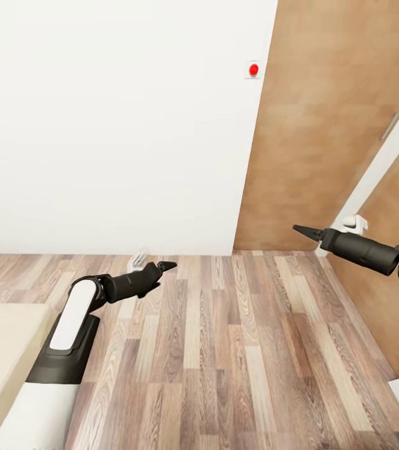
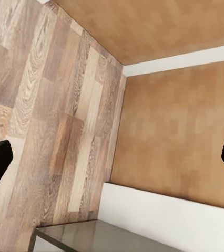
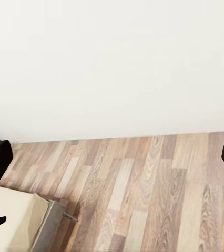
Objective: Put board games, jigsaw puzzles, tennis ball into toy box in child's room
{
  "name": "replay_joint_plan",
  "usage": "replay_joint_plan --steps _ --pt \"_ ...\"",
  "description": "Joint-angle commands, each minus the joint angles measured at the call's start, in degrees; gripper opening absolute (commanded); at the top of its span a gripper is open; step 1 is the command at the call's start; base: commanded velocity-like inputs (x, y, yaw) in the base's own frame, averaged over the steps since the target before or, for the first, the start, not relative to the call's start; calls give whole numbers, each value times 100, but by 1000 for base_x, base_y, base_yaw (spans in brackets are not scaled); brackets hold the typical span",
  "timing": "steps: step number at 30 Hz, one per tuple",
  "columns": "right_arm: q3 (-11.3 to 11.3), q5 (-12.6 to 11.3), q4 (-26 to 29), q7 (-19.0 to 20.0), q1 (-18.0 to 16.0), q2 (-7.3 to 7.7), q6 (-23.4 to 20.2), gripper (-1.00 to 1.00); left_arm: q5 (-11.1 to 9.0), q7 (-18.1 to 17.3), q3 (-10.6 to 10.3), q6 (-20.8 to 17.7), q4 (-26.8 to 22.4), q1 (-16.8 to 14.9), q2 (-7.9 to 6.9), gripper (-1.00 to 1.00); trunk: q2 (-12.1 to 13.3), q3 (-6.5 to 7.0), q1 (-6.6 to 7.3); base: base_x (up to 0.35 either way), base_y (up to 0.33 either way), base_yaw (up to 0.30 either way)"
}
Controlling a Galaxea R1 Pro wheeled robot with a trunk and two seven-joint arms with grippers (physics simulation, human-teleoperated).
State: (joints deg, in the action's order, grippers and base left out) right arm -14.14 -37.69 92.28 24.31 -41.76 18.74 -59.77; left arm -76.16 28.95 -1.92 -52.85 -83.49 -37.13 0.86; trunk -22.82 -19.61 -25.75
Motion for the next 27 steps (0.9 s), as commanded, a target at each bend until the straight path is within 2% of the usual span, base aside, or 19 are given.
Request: replay_joint_plan --steps 1,6,14,27 --pt "26 55 0 59 2 0 -23 100 5 56 5 -8 24 -10 2 100 -10 -1 -4 0 0 0" --pt "114 56 0 62 183 -10 -23 100 141 16 9 -7 251 -33 15 100 -10 46 -4 0 0 0" --pt "173 53 0 64 501 -33 -23 100 197 -9 3 -9 410 -49 32 100 -10 120 -4 0 0 0" --pt "159 52 0 80 821 -73 -23 100 250 -13 12 -14 464 -26 8 100 -10 240 -4 0 0 0"
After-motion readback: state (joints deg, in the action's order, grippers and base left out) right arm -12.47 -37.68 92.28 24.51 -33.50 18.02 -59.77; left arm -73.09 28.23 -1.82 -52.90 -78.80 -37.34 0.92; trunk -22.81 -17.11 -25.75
